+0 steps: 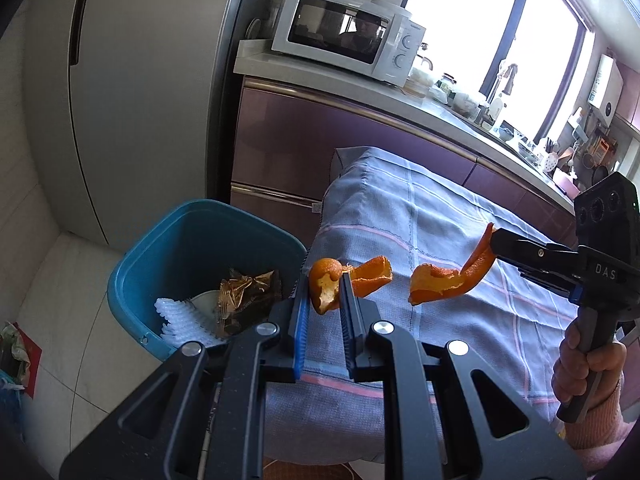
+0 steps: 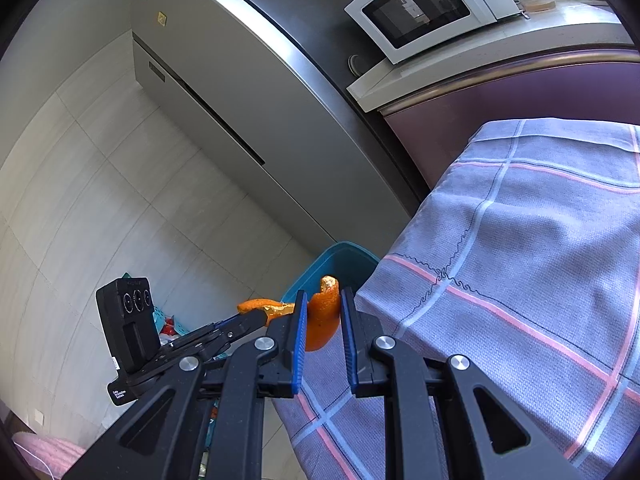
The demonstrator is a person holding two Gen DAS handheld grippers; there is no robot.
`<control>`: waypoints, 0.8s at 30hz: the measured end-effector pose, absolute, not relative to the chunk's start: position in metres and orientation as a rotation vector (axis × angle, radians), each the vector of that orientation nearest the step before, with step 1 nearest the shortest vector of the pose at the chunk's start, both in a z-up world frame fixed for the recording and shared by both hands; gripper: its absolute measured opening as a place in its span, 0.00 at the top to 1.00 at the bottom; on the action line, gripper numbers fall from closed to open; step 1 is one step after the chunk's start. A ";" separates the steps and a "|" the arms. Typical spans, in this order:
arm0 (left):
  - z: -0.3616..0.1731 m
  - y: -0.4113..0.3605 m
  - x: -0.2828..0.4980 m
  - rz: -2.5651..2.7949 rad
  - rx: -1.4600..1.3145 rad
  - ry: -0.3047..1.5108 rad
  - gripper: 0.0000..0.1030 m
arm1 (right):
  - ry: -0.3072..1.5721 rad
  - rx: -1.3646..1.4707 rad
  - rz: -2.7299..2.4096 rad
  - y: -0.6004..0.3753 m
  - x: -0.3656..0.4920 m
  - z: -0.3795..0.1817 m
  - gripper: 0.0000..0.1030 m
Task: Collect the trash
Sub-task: 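Carry both orange peel pieces over the teal bin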
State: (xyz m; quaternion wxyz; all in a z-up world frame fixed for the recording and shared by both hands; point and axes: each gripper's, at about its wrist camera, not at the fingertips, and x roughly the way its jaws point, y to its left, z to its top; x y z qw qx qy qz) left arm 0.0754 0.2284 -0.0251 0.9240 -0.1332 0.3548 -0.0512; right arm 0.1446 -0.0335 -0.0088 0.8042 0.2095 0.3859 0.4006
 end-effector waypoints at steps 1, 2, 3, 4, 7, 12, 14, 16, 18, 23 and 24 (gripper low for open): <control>-0.025 0.229 0.075 -0.103 -0.274 0.727 0.85 | 0.827 0.449 0.860 -0.032 0.145 -0.009 0.85; -0.025 0.230 0.075 -0.100 -0.274 0.726 0.85 | 0.827 0.448 0.862 -0.031 0.145 -0.008 0.85; -0.025 0.231 0.075 -0.097 -0.274 0.726 0.85 | 0.827 0.448 0.864 -0.031 0.145 -0.008 0.85; -0.025 0.232 0.075 -0.095 -0.275 0.726 0.85 | 0.827 0.447 0.866 -0.030 0.146 -0.008 0.85; -0.025 0.234 0.075 -0.086 -0.274 0.725 0.85 | 0.826 0.444 0.871 -0.029 0.147 -0.007 0.85; -0.026 0.239 0.075 -0.075 -0.276 0.725 0.85 | 0.828 0.440 0.877 -0.024 0.148 -0.006 0.85; -0.026 0.240 0.074 -0.069 -0.274 0.724 0.85 | 0.829 0.439 0.880 -0.022 0.149 -0.005 0.85; -0.026 0.242 0.074 -0.065 -0.276 0.725 0.85 | 0.832 0.440 0.884 -0.019 0.151 -0.005 0.85; -0.027 0.244 0.074 -0.058 -0.278 0.725 0.85 | 0.834 0.437 0.885 -0.017 0.152 -0.004 0.85; -0.028 0.250 0.075 -0.037 -0.283 0.729 0.85 | 0.839 0.426 0.894 -0.010 0.155 -0.003 0.85; -0.029 0.251 0.075 -0.034 -0.283 0.729 0.85 | 0.841 0.423 0.895 -0.009 0.156 -0.003 0.85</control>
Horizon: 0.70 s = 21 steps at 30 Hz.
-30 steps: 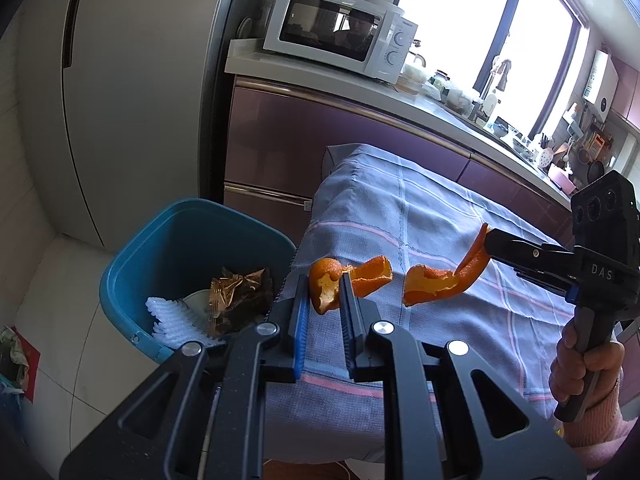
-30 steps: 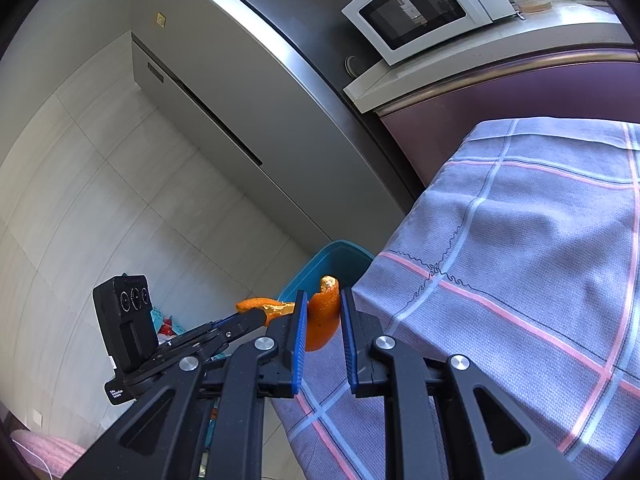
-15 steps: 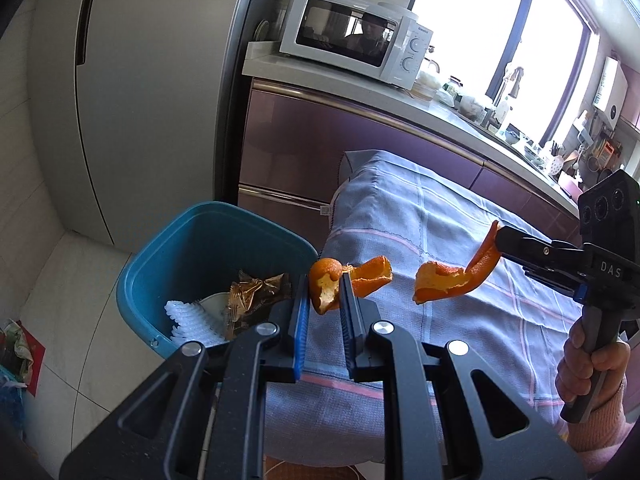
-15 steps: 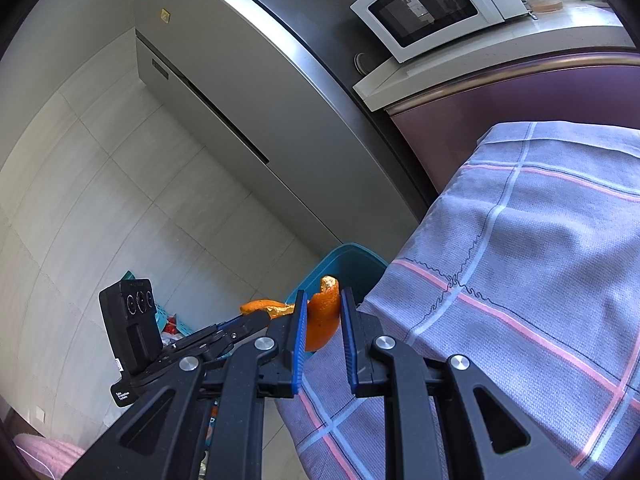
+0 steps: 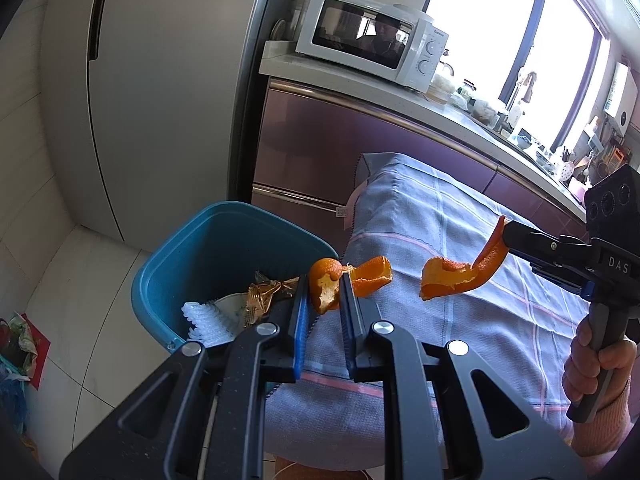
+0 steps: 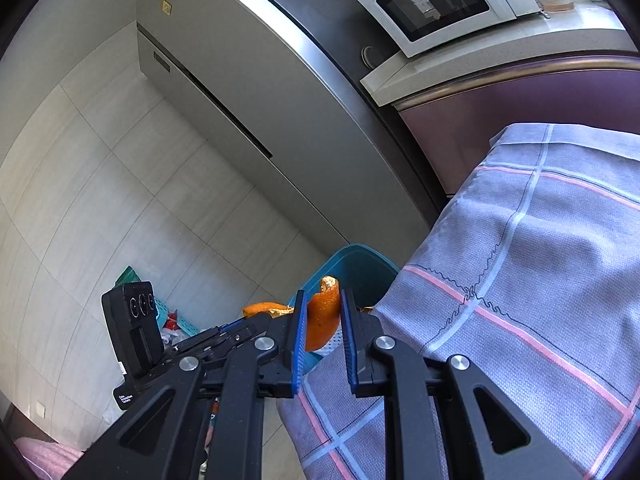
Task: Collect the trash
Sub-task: 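Carry both orange peel pieces over the teal bin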
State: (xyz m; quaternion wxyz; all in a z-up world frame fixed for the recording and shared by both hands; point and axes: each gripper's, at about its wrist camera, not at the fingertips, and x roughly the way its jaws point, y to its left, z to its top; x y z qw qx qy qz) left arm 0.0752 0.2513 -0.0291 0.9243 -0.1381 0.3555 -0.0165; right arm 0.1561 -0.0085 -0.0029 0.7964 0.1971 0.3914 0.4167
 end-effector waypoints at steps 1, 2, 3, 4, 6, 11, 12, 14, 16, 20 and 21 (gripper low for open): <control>-0.029 0.253 0.076 -0.031 -0.284 0.731 0.85 | 0.842 0.422 0.897 -0.007 0.157 -0.003 0.85; -0.030 0.254 0.076 -0.028 -0.285 0.732 0.85 | 0.844 0.422 0.901 -0.006 0.157 -0.003 0.85; -0.030 0.255 0.076 -0.025 -0.284 0.732 0.85 | 0.846 0.422 0.904 -0.004 0.158 -0.003 0.85; -0.030 0.255 0.076 -0.022 -0.282 0.732 0.85 | 0.848 0.420 0.906 -0.003 0.158 -0.003 0.85; -0.031 0.256 0.077 -0.017 -0.282 0.734 0.85 | 0.850 0.416 0.910 0.000 0.158 -0.002 0.85; -0.031 0.259 0.079 -0.004 -0.283 0.736 0.85 | 0.856 0.403 0.921 0.009 0.160 0.000 0.85; -0.031 0.259 0.080 -0.001 -0.284 0.737 0.85 | 0.857 0.400 0.922 0.011 0.160 0.000 0.85; -0.032 0.261 0.081 0.003 -0.286 0.738 0.85 | 0.858 0.396 0.926 0.014 0.162 0.000 0.85; -0.033 0.263 0.081 0.009 -0.286 0.739 0.85 | 0.860 0.391 0.928 0.018 0.163 0.001 0.85; -0.035 0.268 0.083 0.020 -0.290 0.743 0.85 | 0.865 0.383 0.932 0.024 0.166 0.000 0.85; -0.036 0.270 0.084 0.024 -0.291 0.745 0.85 | 0.867 0.380 0.932 0.026 0.166 0.000 0.85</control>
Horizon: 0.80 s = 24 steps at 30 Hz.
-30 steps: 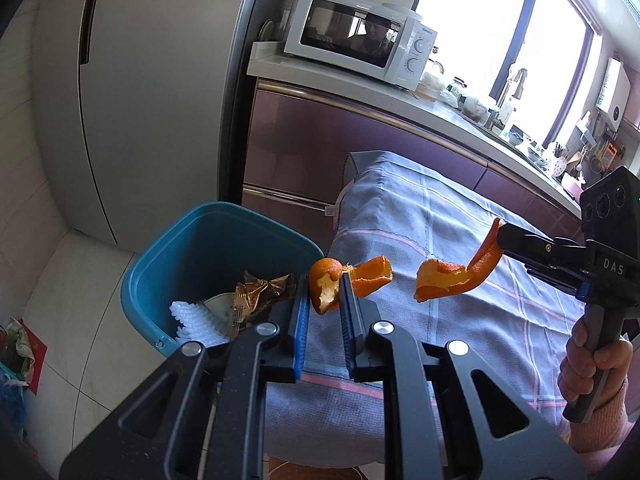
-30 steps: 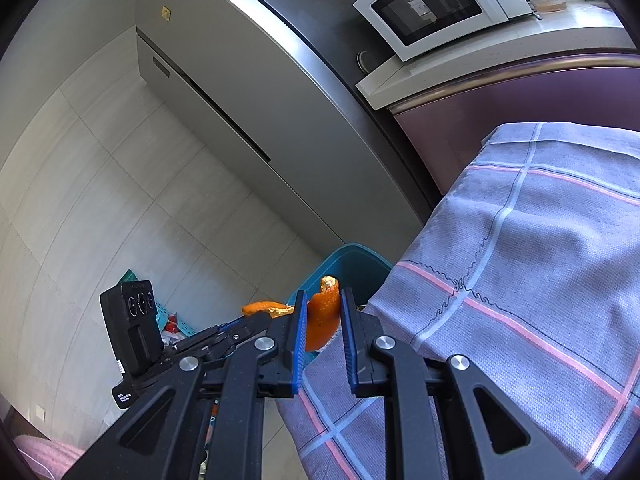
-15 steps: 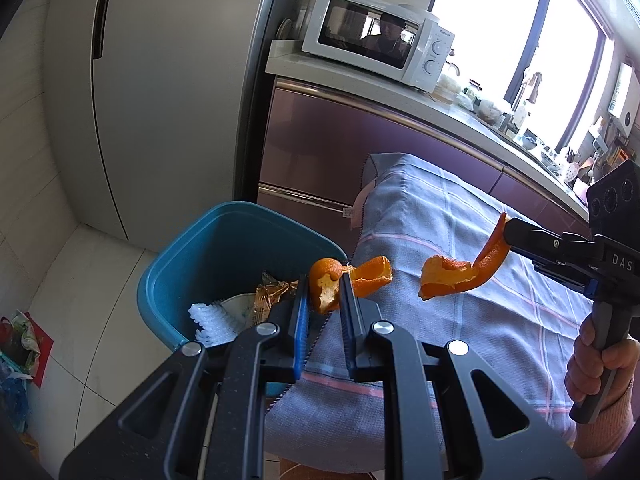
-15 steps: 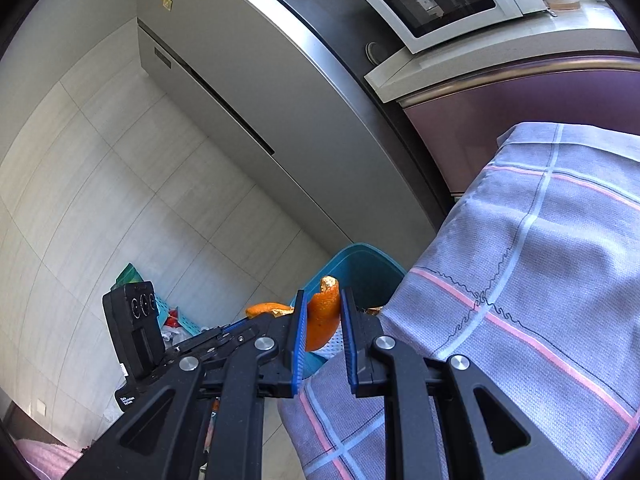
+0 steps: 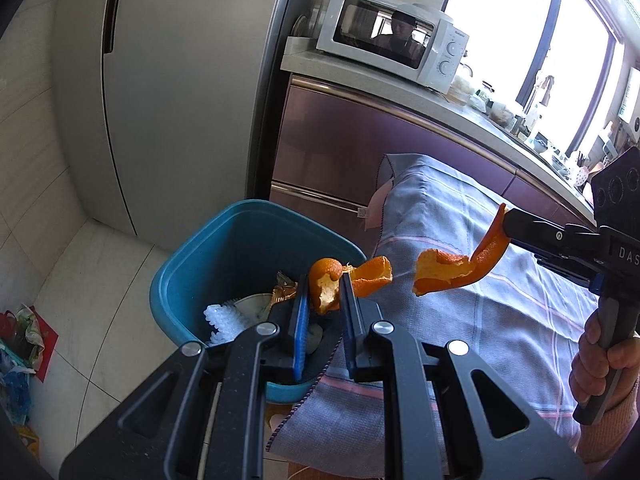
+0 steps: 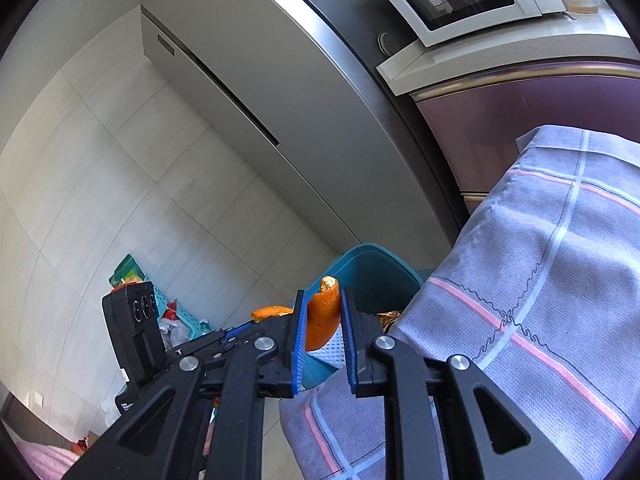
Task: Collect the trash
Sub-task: 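Carry both orange peel pieces over the teal bin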
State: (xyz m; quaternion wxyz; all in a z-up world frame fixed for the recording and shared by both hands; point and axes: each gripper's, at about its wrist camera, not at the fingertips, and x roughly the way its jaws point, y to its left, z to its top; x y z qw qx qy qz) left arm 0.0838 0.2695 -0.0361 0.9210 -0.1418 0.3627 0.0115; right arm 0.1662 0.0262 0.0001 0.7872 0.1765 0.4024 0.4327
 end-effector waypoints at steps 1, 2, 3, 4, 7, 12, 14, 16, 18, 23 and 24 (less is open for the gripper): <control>-0.037 0.271 0.084 0.028 -0.292 0.747 0.85 | 0.871 0.380 0.933 0.028 0.167 0.000 0.85; -0.038 0.272 0.085 0.032 -0.293 0.749 0.85 | 0.873 0.380 0.935 0.029 0.167 -0.001 0.85; -0.039 0.273 0.085 0.035 -0.295 0.751 0.85 | 0.876 0.379 0.936 0.031 0.168 -0.002 0.85; -0.040 0.274 0.086 0.039 -0.296 0.753 0.85 | 0.878 0.377 0.935 0.032 0.169 -0.002 0.85; -0.044 0.279 0.087 0.051 -0.297 0.760 0.85 | 0.886 0.375 0.935 0.037 0.172 -0.004 0.85; -0.052 0.283 0.090 0.074 -0.297 0.778 0.85 | 0.900 0.365 0.932 0.046 0.178 -0.007 0.85; -0.055 0.285 0.092 0.081 -0.298 0.783 0.85 | 0.905 0.358 0.932 0.051 0.181 -0.009 0.85; -0.058 0.287 0.093 0.088 -0.298 0.789 0.85 | 0.911 0.356 0.933 0.054 0.183 -0.011 0.85; -0.061 0.288 0.095 0.092 -0.300 0.795 0.85 | 0.916 0.353 0.932 0.058 0.185 -0.012 0.85; -0.067 0.291 0.097 0.102 -0.305 0.804 0.85 | 0.930 0.343 0.926 0.066 0.190 -0.017 0.85; -0.068 0.291 0.098 0.104 -0.305 0.805 0.85 | 0.933 0.343 0.923 0.068 0.191 -0.018 0.85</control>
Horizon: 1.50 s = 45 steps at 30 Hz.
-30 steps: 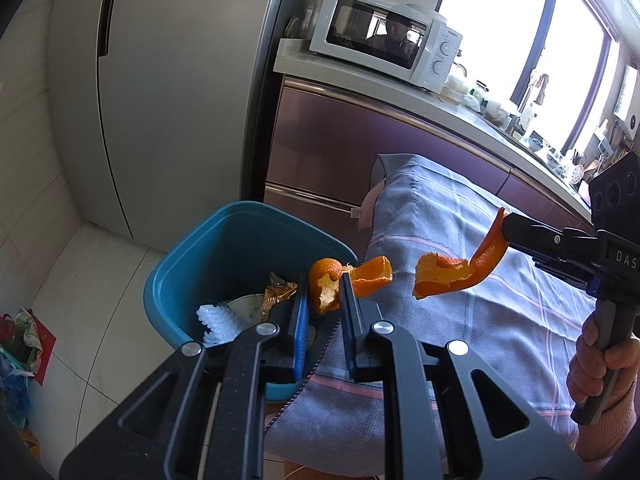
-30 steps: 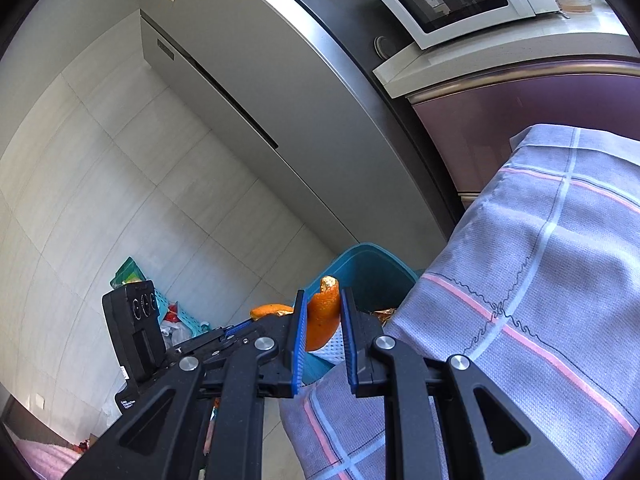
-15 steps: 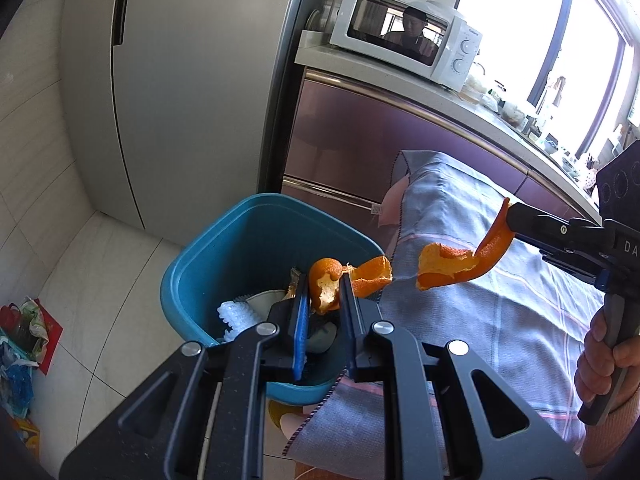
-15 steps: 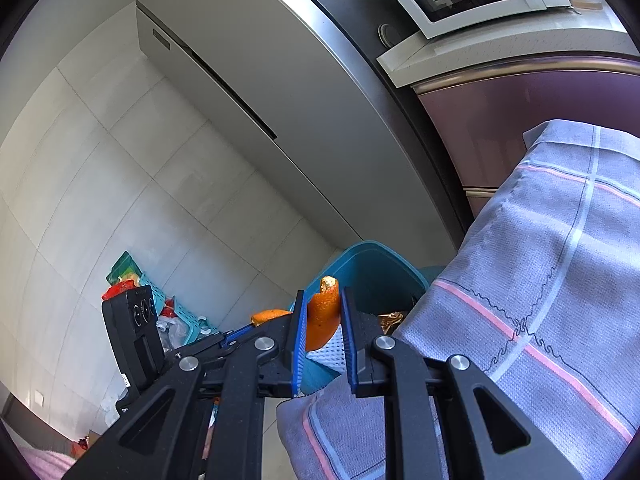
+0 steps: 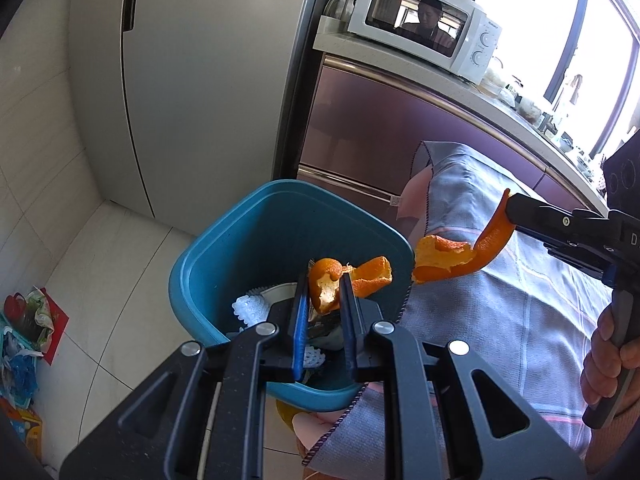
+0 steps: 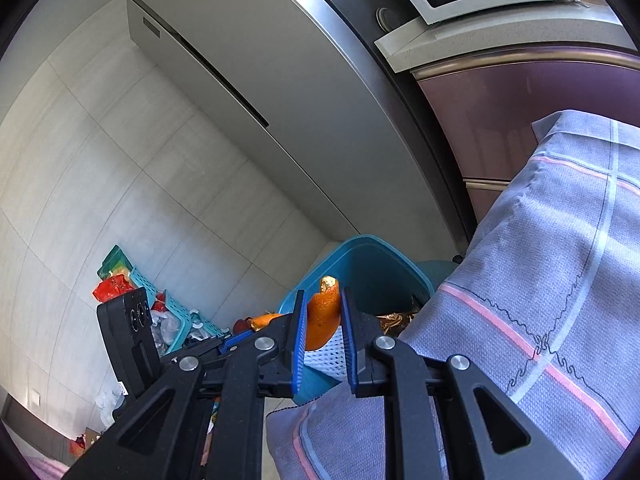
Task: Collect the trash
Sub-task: 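Carry both orange peel pieces over the teal bin, then open both grippers to drop the orange peels into the bin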
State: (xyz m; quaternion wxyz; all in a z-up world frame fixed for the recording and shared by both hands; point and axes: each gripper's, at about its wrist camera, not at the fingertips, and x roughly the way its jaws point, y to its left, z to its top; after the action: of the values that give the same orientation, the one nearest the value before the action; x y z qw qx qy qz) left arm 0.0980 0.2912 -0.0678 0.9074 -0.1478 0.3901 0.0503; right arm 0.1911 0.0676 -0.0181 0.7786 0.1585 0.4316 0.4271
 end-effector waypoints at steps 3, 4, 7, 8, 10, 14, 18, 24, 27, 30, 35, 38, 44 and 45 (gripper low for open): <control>-0.071 0.292 0.100 0.110 -0.307 0.813 0.85 | 0.943 0.348 0.921 0.071 0.194 -0.022 0.85; -0.072 0.293 0.103 0.112 -0.307 0.816 0.85 | 0.946 0.349 0.919 0.072 0.195 -0.023 0.85; -0.076 0.294 0.105 0.119 -0.309 0.823 0.85 | 0.952 0.344 0.912 0.077 0.196 -0.026 0.85; -0.077 0.294 0.106 0.121 -0.307 0.826 0.85 | 0.955 0.343 0.910 0.078 0.197 -0.027 0.85; -0.079 0.295 0.109 0.124 -0.306 0.832 0.85 | 0.963 0.342 0.907 0.081 0.200 -0.030 0.85; -0.085 0.297 0.114 0.131 -0.306 0.842 0.85 | 0.975 0.339 0.897 0.084 0.203 -0.036 0.85; -0.089 0.296 0.119 0.135 -0.305 0.852 0.85 | 0.986 0.344 0.891 0.090 0.206 -0.040 0.85; -0.095 0.297 0.123 0.137 -0.305 0.858 0.84 | 1.002 0.351 0.884 0.098 0.209 -0.046 0.85; -0.096 0.296 0.125 0.138 -0.307 0.859 0.84 | 1.011 0.346 0.882 0.103 0.210 -0.048 0.85; -0.097 0.297 0.125 0.136 -0.308 0.861 0.84 | 1.018 0.345 0.879 0.109 0.211 -0.051 0.84; -0.097 0.296 0.123 0.130 -0.312 0.857 0.83 | 1.033 0.339 0.868 0.116 0.211 -0.056 0.84; -0.096 0.296 0.121 0.124 -0.314 0.850 0.78 | 1.040 0.335 0.866 0.117 0.211 -0.058 0.84; -0.089 0.292 0.115 0.114 -0.311 0.829 0.66 | 1.033 0.325 0.866 0.114 0.205 -0.057 0.77; -0.088 0.291 0.113 0.113 -0.307 0.823 0.63 | 1.029 0.321 0.866 0.113 0.203 -0.056 0.75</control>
State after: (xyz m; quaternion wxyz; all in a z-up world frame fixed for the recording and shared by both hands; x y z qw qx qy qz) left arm 0.1127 0.2913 -0.0876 0.9036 -0.1484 0.3982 0.0545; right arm 0.2031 0.1131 -0.0558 0.7705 0.1479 0.4743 0.3994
